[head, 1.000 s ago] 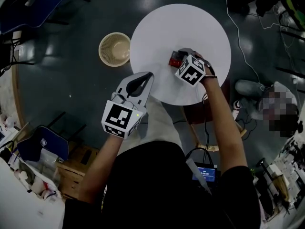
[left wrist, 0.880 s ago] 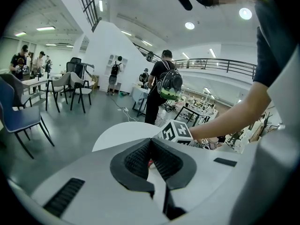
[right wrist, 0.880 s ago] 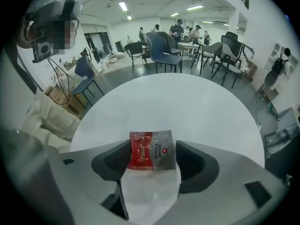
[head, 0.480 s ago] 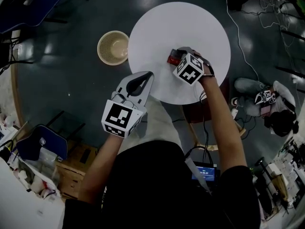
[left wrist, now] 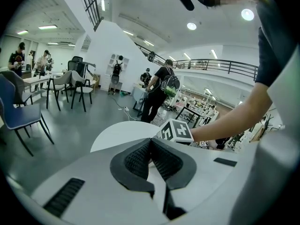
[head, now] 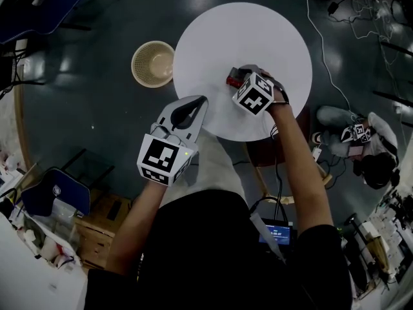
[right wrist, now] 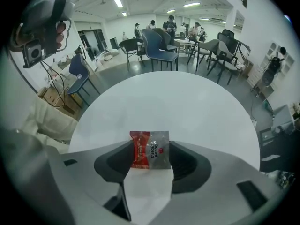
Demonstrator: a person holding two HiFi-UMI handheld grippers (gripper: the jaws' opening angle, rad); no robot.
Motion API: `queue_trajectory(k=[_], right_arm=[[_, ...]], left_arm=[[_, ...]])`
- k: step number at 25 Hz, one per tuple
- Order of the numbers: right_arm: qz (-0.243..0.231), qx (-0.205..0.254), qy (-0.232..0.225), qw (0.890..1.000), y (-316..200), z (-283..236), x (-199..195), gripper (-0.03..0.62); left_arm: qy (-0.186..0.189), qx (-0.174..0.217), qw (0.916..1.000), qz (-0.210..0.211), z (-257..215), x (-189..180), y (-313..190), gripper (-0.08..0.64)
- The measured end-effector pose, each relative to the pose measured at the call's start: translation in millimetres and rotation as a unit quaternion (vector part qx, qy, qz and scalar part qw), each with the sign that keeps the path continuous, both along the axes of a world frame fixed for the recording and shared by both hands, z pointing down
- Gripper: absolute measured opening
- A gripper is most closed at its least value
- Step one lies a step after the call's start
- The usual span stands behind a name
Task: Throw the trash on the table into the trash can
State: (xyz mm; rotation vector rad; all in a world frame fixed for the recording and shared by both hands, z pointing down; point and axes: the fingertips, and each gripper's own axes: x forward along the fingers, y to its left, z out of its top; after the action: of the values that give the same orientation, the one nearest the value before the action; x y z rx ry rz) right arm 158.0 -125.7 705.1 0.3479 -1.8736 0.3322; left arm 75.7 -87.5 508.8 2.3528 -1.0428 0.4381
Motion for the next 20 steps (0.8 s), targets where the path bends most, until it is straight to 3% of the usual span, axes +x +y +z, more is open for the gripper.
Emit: queue_trajectory(k=[3, 4, 5, 20], right_arm=[[-0.004, 0.012, 0.002, 1.000, 0, -4, 0, 0.233], [-0.007, 0.021, 0.004, 1.000, 1, -6, 0, 0.159], [-0.009, 0.028, 0.006, 1.000, 1, -7, 0, 0.130], [0.010, 0.039, -0.008, 0.999, -2, -11, -1, 0.044]], left_arm=[[0.001, 0.000, 1.0000, -0.001, -1, 1, 0, 0.014], [0.001, 0.001, 1.0000, -0.001, -2, 1, 1, 0.014], [0.001, 0.001, 1.0000, -0.001, -2, 1, 2, 0.014], [0.002, -0.004, 1.0000, -0.004, 2, -7, 4, 0.014]])
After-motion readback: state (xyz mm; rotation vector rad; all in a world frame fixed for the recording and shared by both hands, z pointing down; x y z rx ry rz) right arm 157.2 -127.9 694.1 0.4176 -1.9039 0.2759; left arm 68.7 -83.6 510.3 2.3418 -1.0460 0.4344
